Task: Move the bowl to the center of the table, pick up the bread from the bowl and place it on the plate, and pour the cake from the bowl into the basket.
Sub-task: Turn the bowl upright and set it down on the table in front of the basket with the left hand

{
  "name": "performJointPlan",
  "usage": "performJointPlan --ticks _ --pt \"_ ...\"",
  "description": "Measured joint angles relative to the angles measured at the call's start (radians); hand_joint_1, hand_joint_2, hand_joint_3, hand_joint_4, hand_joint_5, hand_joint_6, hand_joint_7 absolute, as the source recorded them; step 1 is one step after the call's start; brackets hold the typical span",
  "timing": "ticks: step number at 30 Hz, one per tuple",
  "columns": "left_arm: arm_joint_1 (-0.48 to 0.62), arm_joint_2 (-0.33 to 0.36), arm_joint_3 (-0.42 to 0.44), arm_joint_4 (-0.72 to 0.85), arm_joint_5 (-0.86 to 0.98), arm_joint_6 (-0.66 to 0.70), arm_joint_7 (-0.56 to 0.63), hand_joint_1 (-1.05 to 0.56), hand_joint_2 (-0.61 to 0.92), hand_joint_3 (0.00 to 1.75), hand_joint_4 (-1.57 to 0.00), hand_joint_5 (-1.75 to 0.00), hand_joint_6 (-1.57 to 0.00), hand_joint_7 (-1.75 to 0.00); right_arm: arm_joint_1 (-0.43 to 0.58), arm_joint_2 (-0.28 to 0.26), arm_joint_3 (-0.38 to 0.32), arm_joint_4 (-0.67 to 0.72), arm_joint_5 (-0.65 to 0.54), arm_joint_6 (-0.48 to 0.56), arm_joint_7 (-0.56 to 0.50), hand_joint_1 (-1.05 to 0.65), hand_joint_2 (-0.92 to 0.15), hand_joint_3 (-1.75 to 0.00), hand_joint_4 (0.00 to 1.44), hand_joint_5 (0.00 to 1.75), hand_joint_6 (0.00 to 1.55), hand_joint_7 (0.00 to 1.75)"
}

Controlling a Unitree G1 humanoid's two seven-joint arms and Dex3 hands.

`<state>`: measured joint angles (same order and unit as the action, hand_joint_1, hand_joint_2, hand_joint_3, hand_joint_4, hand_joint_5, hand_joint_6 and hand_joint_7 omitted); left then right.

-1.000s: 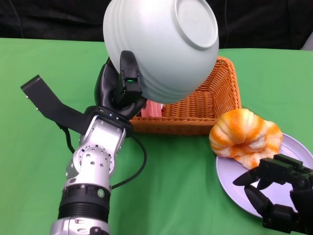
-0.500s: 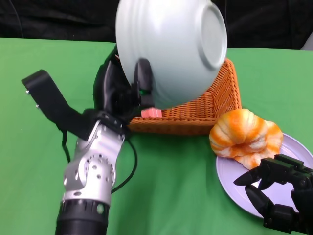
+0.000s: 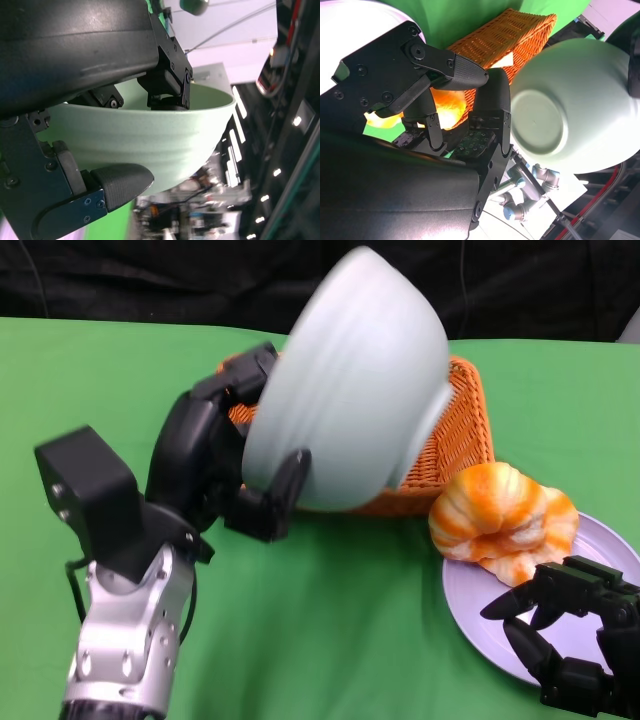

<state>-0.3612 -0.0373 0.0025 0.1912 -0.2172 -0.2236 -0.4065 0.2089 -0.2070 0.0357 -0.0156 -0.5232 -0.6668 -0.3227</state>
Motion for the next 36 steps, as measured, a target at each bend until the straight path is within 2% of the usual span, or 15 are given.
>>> performJointPlan --ticks 7,13,23,27,30,33,36 --pt "0.095 0.113 -0.034 -0.091 0.222 -0.194 0.025 -0.08 0.2 1.73 -1.1 -1.75 -0.92 -1.72 0.0 -0.001 -0.002 0.002 0.015 0.0 0.002 -0.27 -0.52 -0.99 0.78 1.46 0.84 1.02" --pt "0.153 0.196 -0.036 -0.126 0.329 -0.337 0.054 -0.05 0.15 1.75 -1.09 -1.75 -0.91 -1.72 -0.006 -0.001 -0.002 0.008 0.025 -0.001 0.009 -0.27 -0.51 -1.0 0.78 1.45 0.84 1.02" --pt "0.198 0.298 -0.034 -0.104 0.575 -0.647 0.193 -0.06 0.12 1.74 -1.09 -1.75 -0.88 -1.75 -0.018 -0.001 -0.003 0.037 0.029 -0.019 0.009 -0.26 -0.5 -1.0 0.78 1.46 0.83 1.02" --pt "0.207 0.333 -0.014 -0.075 0.743 -0.777 0.306 -0.13 0.11 1.73 -1.08 -1.75 -0.86 -1.75 -0.019 -0.001 -0.006 0.04 0.03 -0.02 0.009 -0.27 -0.51 -0.99 0.78 1.46 0.83 1.02" --pt "0.206 0.356 0.002 -0.04 0.905 -0.854 0.43 -0.15 0.1 1.65 -1.09 -1.75 -0.85 -1.75 -0.019 -0.001 -0.01 0.04 0.035 -0.02 0.013 -0.26 -0.51 -0.99 0.77 1.46 0.83 1.02" --pt "0.206 0.374 0.001 -0.02 1.044 -0.872 0.54 -0.14 0.1 1.58 -1.1 -1.75 -0.85 -1.75 -0.019 -0.001 -0.011 0.039 0.045 -0.02 0.021 -0.26 -0.51 -0.98 0.77 1.46 0.83 1.03" --pt "0.206 0.407 -0.026 -0.02 1.202 -0.85 0.669 -0.16 0.14 1.38 -1.09 -1.75 -0.84 -1.75 -0.018 -0.001 -0.013 0.039 0.044 -0.02 0.021 -0.27 -0.51 -0.98 0.78 1.45 0.83 1.02"
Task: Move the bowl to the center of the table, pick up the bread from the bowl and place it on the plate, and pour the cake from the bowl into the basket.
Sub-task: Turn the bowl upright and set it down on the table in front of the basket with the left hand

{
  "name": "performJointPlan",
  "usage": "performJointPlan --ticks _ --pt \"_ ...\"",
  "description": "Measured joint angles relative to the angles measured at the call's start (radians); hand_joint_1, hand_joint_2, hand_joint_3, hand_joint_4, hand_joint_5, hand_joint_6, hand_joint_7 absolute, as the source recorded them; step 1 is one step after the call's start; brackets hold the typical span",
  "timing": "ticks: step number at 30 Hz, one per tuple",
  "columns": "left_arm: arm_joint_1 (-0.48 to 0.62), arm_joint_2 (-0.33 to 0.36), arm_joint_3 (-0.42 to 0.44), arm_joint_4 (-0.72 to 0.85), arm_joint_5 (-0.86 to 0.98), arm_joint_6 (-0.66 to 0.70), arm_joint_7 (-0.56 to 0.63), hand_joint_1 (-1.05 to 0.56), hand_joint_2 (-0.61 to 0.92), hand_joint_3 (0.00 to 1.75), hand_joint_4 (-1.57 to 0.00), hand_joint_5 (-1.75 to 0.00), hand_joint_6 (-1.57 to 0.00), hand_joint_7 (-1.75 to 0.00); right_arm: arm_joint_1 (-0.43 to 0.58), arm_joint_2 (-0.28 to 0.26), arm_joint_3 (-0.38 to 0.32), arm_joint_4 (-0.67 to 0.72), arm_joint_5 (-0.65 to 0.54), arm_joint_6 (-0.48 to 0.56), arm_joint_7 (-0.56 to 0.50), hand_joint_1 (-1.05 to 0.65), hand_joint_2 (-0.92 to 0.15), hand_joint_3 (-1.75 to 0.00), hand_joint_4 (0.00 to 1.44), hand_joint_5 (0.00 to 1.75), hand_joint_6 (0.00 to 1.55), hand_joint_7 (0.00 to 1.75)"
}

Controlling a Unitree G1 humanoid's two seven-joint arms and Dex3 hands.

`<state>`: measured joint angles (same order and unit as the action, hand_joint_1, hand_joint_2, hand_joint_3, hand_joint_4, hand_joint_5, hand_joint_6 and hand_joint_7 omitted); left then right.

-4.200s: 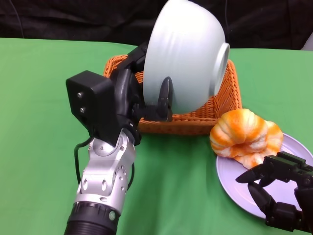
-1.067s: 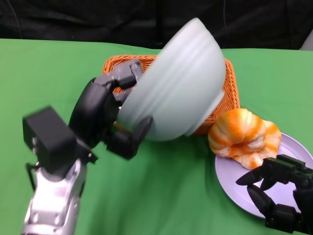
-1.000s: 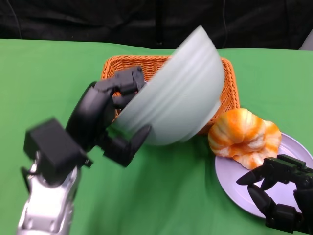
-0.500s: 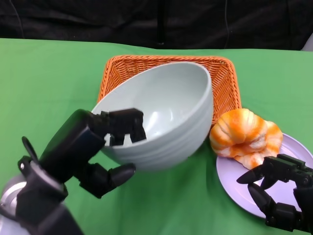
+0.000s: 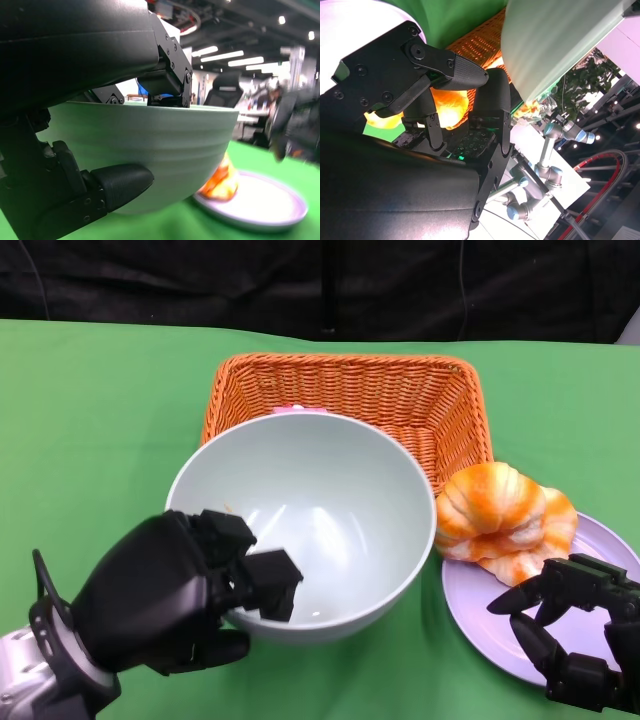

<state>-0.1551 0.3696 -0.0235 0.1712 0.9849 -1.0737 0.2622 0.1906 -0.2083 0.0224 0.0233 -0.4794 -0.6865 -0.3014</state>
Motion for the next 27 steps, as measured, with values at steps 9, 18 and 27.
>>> performJointPlan --ticks 9,18,27 --pt "-0.038 0.122 -0.221 0.048 0.331 0.195 0.376 -0.26 0.52 0.47 -1.05 -1.75 -0.94 -1.44 0.003 0.002 -0.002 -0.01 -0.003 0.001 0.0 -0.26 -0.52 -0.98 0.78 1.45 0.83 1.01" --pt "-0.107 0.193 -0.408 0.154 0.36 0.299 0.516 -0.3 0.7 0.15 -1.02 -1.75 -0.95 -1.34 0.008 0.004 -0.003 -0.017 -0.015 0.004 0.0 -0.26 -0.52 -0.98 0.78 1.45 0.83 1.01" --pt "-0.114 0.224 -0.52 0.164 0.35 0.366 0.54 -0.36 0.78 0.06 -1.03 -1.75 -0.91 -1.39 0.007 0.004 -0.004 -0.017 -0.015 0.004 0.0 -0.27 -0.52 -0.96 0.78 1.45 0.83 1.02"
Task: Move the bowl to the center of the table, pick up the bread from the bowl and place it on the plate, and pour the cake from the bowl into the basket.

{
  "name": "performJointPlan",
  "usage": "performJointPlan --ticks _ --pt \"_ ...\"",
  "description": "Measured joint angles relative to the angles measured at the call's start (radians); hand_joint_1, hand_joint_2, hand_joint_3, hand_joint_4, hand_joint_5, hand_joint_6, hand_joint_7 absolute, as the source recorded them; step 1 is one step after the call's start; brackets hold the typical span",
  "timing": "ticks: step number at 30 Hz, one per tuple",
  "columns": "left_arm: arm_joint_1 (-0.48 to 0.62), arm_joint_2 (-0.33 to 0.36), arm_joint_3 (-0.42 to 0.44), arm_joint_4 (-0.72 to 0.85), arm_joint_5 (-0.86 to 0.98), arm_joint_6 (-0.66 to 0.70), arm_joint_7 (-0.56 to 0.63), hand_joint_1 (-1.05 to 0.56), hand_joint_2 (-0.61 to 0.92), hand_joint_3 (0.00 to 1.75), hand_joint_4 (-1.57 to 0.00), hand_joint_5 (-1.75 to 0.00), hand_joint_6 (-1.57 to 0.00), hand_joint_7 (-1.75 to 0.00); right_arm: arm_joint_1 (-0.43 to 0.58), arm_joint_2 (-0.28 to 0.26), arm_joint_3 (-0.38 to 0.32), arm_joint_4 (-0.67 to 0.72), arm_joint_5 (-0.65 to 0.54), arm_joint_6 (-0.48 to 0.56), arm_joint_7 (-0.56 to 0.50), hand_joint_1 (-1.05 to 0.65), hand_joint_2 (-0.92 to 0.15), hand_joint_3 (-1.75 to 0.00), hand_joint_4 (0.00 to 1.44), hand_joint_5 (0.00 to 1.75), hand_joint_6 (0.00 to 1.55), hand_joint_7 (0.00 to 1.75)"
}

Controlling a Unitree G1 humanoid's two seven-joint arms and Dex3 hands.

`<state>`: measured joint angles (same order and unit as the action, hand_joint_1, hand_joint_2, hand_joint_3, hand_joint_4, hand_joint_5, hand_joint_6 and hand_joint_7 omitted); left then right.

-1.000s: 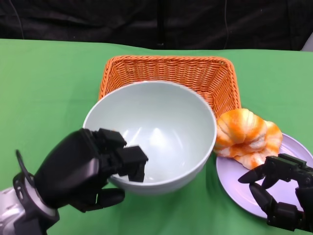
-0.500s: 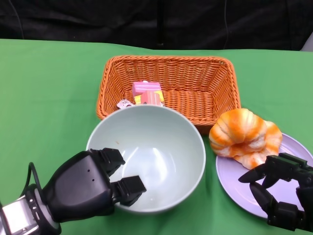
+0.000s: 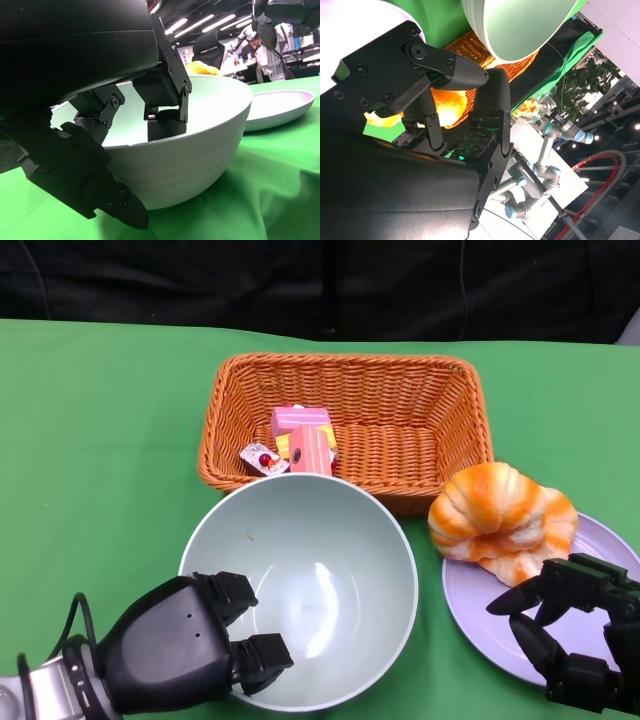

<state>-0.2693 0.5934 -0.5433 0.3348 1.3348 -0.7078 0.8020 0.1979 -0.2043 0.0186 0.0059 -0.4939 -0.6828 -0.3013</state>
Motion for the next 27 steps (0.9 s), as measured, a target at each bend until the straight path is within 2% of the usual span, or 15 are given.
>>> performJointPlan --ticks 2,4,6,7,9,13,15,17,26,27 --pt "0.0 0.004 -0.01 -0.003 -0.002 0.02 0.003 -0.34 0.78 0.04 -0.99 -1.75 -0.92 -1.28 0.0 0.0 0.0 0.0 0.0 0.0 0.0 -0.27 -0.52 -0.96 0.78 1.45 0.83 1.02" --pt "0.007 0.006 -0.009 -0.02 -0.026 0.046 -0.034 -0.34 0.76 0.01 -0.9 -1.68 -1.0 -0.84 0.001 0.0 0.0 -0.003 0.0 0.002 0.0 -0.27 -0.53 -0.96 0.78 1.44 0.83 1.02" --pt "0.028 0.01 -0.001 -0.061 -0.079 0.079 -0.121 -0.39 0.78 0.0 -0.78 -1.09 -0.93 -0.31 0.001 0.001 0.0 -0.007 -0.001 0.003 0.001 -0.27 -0.53 -0.96 0.77 1.44 0.83 1.02" --pt "0.04 0.013 0.004 -0.085 -0.109 0.089 -0.178 -0.41 0.8 0.0 -0.74 -0.83 -0.88 -0.17 0.001 0.001 0.0 -0.007 -0.001 0.003 0.001 -0.26 -0.53 -0.96 0.78 1.44 0.83 1.02" --pt "0.063 0.025 0.011 -0.136 -0.17 0.1 -0.296 -0.44 0.82 0.0 -0.68 -0.54 -0.77 -0.04 0.0 0.001 0.0 -0.007 -0.001 0.003 0.001 -0.26 -0.53 -0.96 0.78 1.44 0.83 1.02" --pt "0.089 0.033 0.033 -0.193 -0.233 0.116 -0.407 -0.45 0.83 0.0 -0.67 -0.43 -0.75 0.0 -0.002 0.001 0.0 -0.007 -0.001 0.003 0.001 -0.26 -0.53 -0.96 0.77 1.45 0.83 1.02" --pt "0.126 0.045 0.06 -0.269 -0.304 0.145 -0.513 -0.73 0.9 0.04 -0.44 -0.32 -0.53 0.0 -0.006 0.001 0.001 -0.006 0.003 0.004 0.007 -0.26 -0.54 -0.95 0.74 1.41 0.78 0.98" --pt "0.158 0.053 0.1 -0.358 -0.377 0.174 -0.617 -0.78 0.92 0.05 -0.4 -0.3 -0.49 0.0 -0.007 0.002 0.001 -0.006 0.014 0.01 0.013 -0.26 -0.54 -0.95 0.73 1.39 0.77 0.97" --pt "0.229 0.062 0.226 -0.519 -0.592 0.197 -0.816 -0.84 0.92 0.05 -0.36 -0.32 -0.46 0.0 -0.044 0.005 0.012 0.022 0.046 -0.025 0.028 -0.25 -0.55 -0.95 0.71 1.39 0.75 0.96" --pt "0.233 0.062 0.241 -0.525 -0.613 0.194 -0.822 -0.76 0.91 0.04 -0.4 -0.35 -0.49 -0.02 -0.051 0.004 0.016 0.027 0.056 -0.036 0.033 -0.25 -0.55 -0.95 0.71 1.4 0.75 0.96"
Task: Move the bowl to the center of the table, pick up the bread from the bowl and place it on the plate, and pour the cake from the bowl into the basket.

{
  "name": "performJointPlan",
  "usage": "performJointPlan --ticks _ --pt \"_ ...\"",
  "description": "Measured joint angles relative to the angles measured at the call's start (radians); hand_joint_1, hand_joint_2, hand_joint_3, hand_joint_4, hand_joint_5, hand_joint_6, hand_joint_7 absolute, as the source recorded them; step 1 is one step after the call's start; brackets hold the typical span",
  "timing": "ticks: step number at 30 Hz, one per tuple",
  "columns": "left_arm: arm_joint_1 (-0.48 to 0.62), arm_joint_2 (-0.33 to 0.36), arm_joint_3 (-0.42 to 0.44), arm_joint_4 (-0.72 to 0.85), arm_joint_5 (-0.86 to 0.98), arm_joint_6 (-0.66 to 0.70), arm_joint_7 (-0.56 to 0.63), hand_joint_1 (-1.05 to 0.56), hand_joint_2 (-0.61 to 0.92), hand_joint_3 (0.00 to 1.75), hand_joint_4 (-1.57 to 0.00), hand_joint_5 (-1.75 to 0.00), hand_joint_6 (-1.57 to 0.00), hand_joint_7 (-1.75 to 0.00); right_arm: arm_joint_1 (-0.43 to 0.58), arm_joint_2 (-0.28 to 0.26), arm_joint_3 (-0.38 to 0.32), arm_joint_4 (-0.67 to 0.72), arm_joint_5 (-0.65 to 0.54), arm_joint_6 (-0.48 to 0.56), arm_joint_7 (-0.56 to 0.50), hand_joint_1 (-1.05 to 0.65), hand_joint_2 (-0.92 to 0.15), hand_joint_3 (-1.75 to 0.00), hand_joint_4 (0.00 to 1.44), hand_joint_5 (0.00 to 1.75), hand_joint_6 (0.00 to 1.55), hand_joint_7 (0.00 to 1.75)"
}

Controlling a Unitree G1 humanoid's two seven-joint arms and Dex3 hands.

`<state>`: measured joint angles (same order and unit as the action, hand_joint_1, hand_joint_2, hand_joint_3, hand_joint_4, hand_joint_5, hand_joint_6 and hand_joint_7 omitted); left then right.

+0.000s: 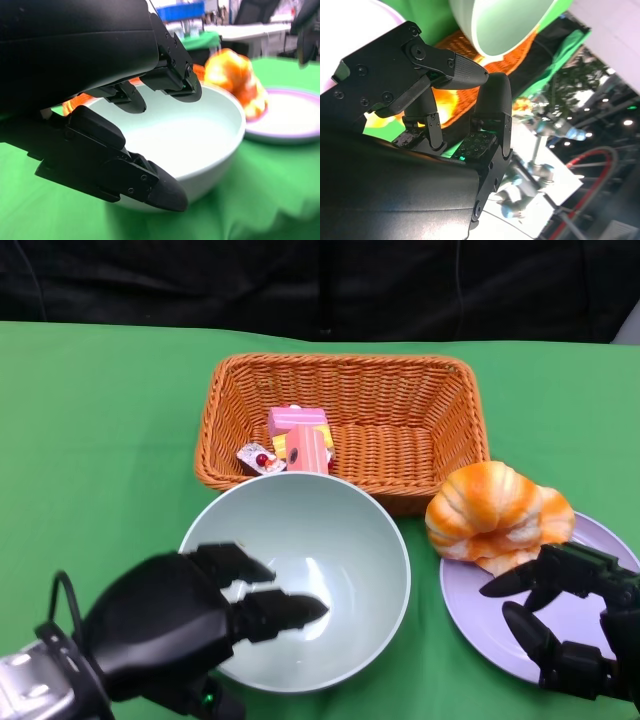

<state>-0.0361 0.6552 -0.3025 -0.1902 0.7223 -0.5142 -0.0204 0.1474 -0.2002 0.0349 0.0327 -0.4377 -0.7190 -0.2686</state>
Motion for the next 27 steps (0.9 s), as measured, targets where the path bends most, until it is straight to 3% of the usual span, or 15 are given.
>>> performJointPlan --ticks 4,10,12,13,20,21,23,27 --pt "0.025 -0.008 0.048 -0.007 -0.095 -0.059 0.0 -0.64 0.92 0.03 -0.5 -0.41 -0.58 -0.05 -0.013 -0.005 0.012 0.021 0.045 -0.036 0.044 -0.28 -0.56 -0.94 0.71 1.42 0.77 0.96" --pt "0.031 -0.038 0.084 -0.005 -0.131 -0.113 0.003 -0.57 0.91 0.03 -0.57 -0.46 -0.66 -0.08 -0.014 -0.005 0.013 0.022 0.062 -0.041 0.076 -0.28 -0.57 -0.92 0.71 1.42 0.77 0.96" --pt "0.054 -0.08 0.108 0.008 -0.2 -0.131 0.014 -0.43 0.91 0.02 -0.63 -0.85 -0.83 -0.17 -0.015 -0.005 0.015 0.021 0.076 -0.043 0.096 -0.27 -0.58 -0.88 0.72 1.4 0.78 0.95" --pt "0.066 -0.114 0.118 0.014 -0.245 -0.137 0.03 -0.41 0.91 0.02 -0.63 -0.92 -0.85 -0.18 -0.015 -0.006 0.016 0.02 0.084 -0.045 0.107 -0.27 -0.58 -0.88 0.73 1.4 0.78 0.95" --pt "0.116 -0.219 0.166 0.004 -0.382 -0.111 0.027 -0.34 0.91 0.04 -0.68 -1.09 -0.88 -0.27 -0.013 -0.006 0.023 0.004 0.112 -0.049 0.17 -0.27 -0.59 -0.87 0.71 1.38 0.78 0.93" --pt "0.127 -0.231 0.167 -0.003 -0.4 -0.101 0.02 -0.32 0.91 0.04 -0.68 -1.11 -0.87 -0.32 -0.012 -0.006 0.023 -0.002 0.12 -0.048 0.179 -0.27 -0.6 -0.87 0.71 1.38 0.78 0.94" --pt "0.146 -0.25 0.173 -0.017 -0.431 -0.095 0.01 -0.31 0.91 0.04 -0.66 -1.19 -0.74 -0.59 -0.006 -0.005 0.024 -0.008 0.129 -0.048 0.188 -0.28 -0.6 -0.86 0.71 1.38 0.78 0.94" --pt "0.17 -0.291 0.187 -0.033 -0.484 -0.088 0.003 -0.28 0.9 0.08 -0.66 -1.31 -0.66 -0.88 0.005 -0.003 0.025 -0.008 0.13 -0.048 0.195 -0.28 -0.6 -0.86 0.71 1.38 0.77 0.94"
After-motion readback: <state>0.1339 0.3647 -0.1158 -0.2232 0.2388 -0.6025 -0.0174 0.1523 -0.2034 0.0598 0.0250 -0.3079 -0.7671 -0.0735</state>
